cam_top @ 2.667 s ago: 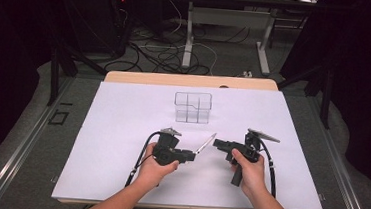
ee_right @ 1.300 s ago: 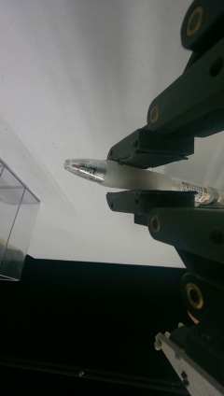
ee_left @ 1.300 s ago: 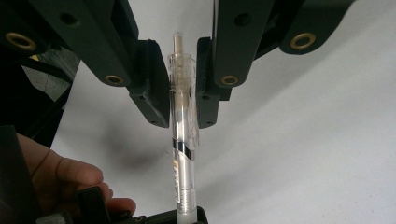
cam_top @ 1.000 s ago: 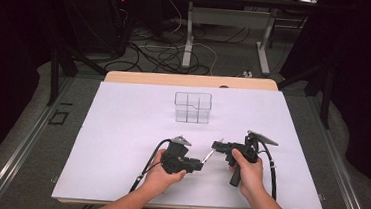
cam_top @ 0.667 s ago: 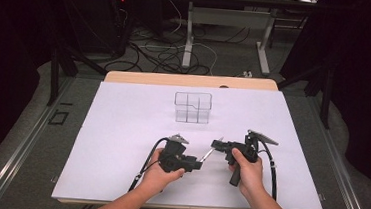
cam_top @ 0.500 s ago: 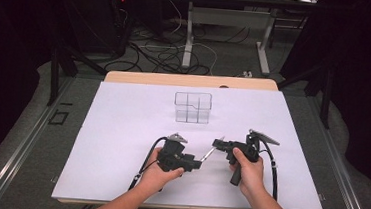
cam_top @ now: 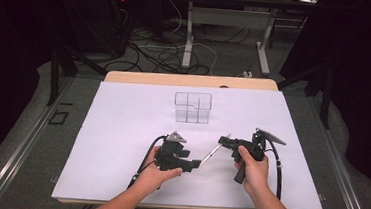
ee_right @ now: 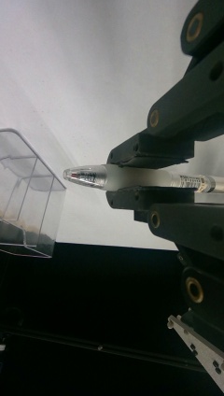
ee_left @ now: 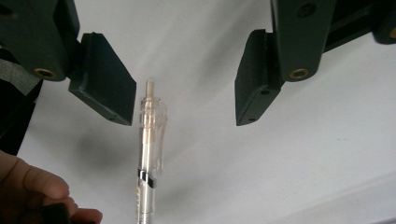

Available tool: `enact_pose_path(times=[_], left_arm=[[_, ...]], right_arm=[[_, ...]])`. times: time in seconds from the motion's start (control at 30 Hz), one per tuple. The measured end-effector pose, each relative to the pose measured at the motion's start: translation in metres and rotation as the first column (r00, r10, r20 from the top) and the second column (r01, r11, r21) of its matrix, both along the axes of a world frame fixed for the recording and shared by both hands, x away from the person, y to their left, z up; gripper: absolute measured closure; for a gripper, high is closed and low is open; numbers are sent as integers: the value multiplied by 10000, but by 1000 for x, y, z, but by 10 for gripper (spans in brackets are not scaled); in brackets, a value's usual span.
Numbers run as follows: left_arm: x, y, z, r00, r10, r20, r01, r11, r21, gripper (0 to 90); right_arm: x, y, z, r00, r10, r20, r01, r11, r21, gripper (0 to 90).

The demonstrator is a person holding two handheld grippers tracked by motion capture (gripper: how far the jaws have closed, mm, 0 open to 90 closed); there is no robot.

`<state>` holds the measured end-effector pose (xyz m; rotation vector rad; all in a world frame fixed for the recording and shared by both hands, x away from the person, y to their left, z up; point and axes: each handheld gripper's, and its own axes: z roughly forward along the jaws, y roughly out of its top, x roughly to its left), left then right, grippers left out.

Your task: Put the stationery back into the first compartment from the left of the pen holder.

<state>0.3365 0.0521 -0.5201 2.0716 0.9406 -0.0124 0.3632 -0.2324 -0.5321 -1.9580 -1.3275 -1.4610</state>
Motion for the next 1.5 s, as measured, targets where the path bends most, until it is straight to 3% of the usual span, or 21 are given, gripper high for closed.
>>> enact_pose_path(times=[0.03, 0.13, 0.2, 0.27, 0.43, 0.47, 0.53, 0.6, 0.67, 0.7, 0.73, 0.77, 0.8, 0.9, 1.0, 1.17, 1.23, 1.3, 1.33, 1.47, 1.5], left_arm=[[0, 1, 0, 10000, 16, 32, -16, 10000, 33, 367], [1, 7, 2, 9997, 29, 253, -33, 9998, 174, 363], [1, 11, 4, 9994, 139, 301, -147, 9996, 238, 356], [2, 17, 5, 9987, 289, 416, -301, 9991, 302, 351], [10, 42, 8, 9945, 541, 902, -572, 9979, 319, 322], [11, 47, 8, 9942, 825, 691, -838, 9963, 167, 322], [15, 58, 9, 9902, 1304, 491, -1308, 9914, 32, 314], [18, 69, 11, 9855, 1605, 555, -1611, 9869, 66, 294], [21, 83, 12, 9717, 2192, 886, -2220, 9748, 230, 267], [21, 83, 12, 9717, 2192, 886, -2220, 9748, 230, 228], [24, 93, 12, 9603, 2616, 966, -2668, 9627, 450, 192], [25, 97, 11, 9546, 2796, 1028, -2858, 9570, 507, 169], [25, 97, 11, 9546, 2796, 1028, -2858, 9570, 507, 151], [27, 109, 9, 9388, 3151, 1390, -3304, 9380, 1053, 92], [28, 116, 7, 9375, 3138, 1506, -3326, 9352, 1217, 0], [30, 123, 5, 9300, 3317, 1583, -3508, 9295, 1134, 1], [31, 126, 3, 9271, 3313, 1752, -3538, 9279, 1175, 1], [31, 129, 1, 9268, 3299, 1795, -3560, 9238, 1405, 1], [31, 129, -1, 9213, 3409, 1874, -3676, 9204, 1332, 1], [30, 136, -5, 9221, 3390, 1865, -3688, 9159, 1584, 0], [31, 137, -6, 9184, 3501, 1842, -3789, 9124, 1549, 1]], right_arm=[[1, 0, -1, 9993, -211, 321, 207, 9997, 127, 803], [1, -2, 1, 9992, -252, 305, 249, 9996, 94, 803], [0, -7, 4, 9999, 153, 74, -153, 9999, -54, 803], [1, -4, 2, 9980, -320, 550, 322, 9995, -19, 803], [-1, -5, 7, 9977, -54, 669, 80, 9992, -391, 803], [-1, -5, 7, 9977, -54, 669, 80, 9992, -391, 803], [-1, -7, 8, 9971, 231, 727, -184, 9977, -647, 803], [0, -3, 9, 9951, -146, 978, 210, 9977, -643, 803], [0, -4, 9, 9942, -12, 1078, 97, 9969, -778, 803], [-1, -4, 9, 9941, 22, 1086, 73, 9962, -863, 803], [-1, -4, 9, 9938, 37, 1113, 65, 9959, -908, 803], [-1, -4, 8, 9916, -15, 1296, 159, 9938, -1101, 803], [-2, -3, 9, 9921, 26, 1256, 105, 9945, -1038, 803], [-2, -3, 11, 9888, 150, 1487, 37, 9922, -1244, 803], [-3, -1, 12, 9861, 3, 1659, 251, 9882, -1512, 803], [-3, 2, 17, 9779, 357, 2060, 54, 9807, -1956, 803], [-2, 5, 22, 9730, 472, 2258, 34, 9757, -2189, 803], [-2, 8, 27, 9613, 668, 2672, 71, 9638, -2666, 803], [-2, 10, 30, 9554, 775, 2851, 92, 9567, -2908, 803], [-1, 20, 43, 9275, 1179, 3548, 328, 9197, -3913, 802], [1, 22, 46, 9185, 1275, 3744, 472, 9046, -4237, 802]])
